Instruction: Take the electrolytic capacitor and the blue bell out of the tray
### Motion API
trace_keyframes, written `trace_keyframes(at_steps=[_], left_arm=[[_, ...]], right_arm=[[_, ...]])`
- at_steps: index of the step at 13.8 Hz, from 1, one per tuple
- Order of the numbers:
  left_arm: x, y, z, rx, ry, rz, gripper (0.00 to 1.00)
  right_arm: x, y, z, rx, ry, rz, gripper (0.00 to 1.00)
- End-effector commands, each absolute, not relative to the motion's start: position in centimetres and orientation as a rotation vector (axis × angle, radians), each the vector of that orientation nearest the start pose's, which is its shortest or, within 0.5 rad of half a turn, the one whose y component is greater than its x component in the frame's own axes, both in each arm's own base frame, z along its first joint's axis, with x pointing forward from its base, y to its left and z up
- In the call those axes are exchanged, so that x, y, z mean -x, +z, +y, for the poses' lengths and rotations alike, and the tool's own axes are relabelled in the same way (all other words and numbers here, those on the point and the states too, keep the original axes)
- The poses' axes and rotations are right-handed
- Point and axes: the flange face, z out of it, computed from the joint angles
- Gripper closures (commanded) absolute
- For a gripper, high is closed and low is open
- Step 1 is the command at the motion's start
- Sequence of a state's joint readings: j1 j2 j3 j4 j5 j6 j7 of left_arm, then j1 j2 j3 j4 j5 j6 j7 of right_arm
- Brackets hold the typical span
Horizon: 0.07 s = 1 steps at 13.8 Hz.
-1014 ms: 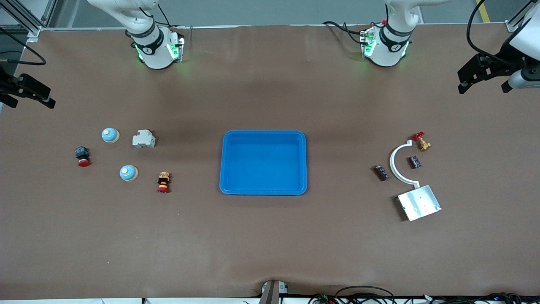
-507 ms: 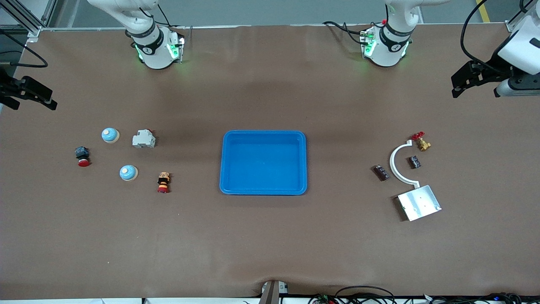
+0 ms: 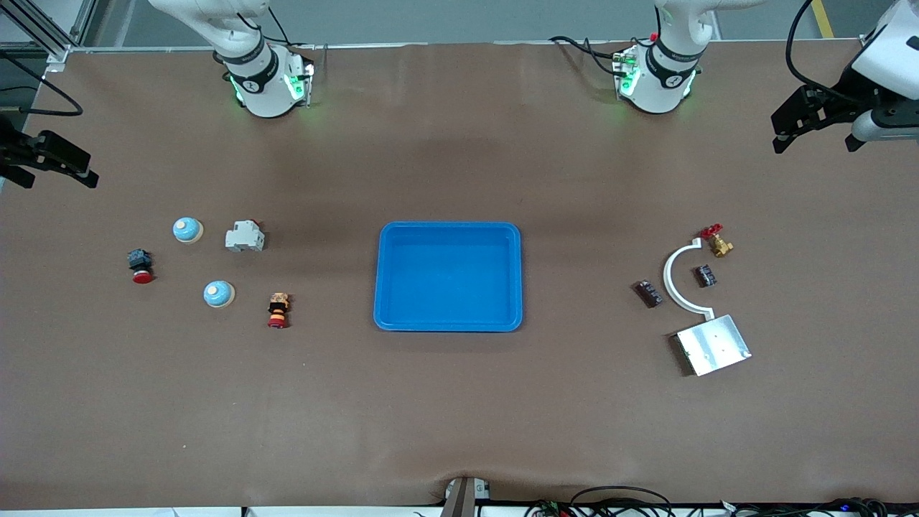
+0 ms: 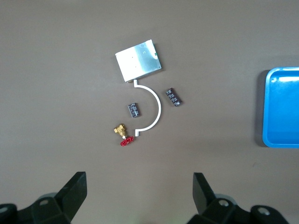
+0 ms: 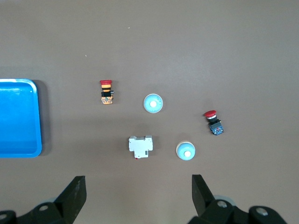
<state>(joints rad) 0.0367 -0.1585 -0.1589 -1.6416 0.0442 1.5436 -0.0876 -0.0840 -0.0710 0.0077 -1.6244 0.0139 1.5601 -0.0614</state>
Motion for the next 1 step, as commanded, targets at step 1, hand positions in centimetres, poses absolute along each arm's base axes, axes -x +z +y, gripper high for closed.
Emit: trace_keyframes(at_steps=[1], left_arm=[[-49.82, 67.63, -6.3, 3.1, -0.122, 0.075, 0.0]], right_arm=[[-52.8, 63.74, -4.16, 3.142, -0.01, 0.01, 0.0]])
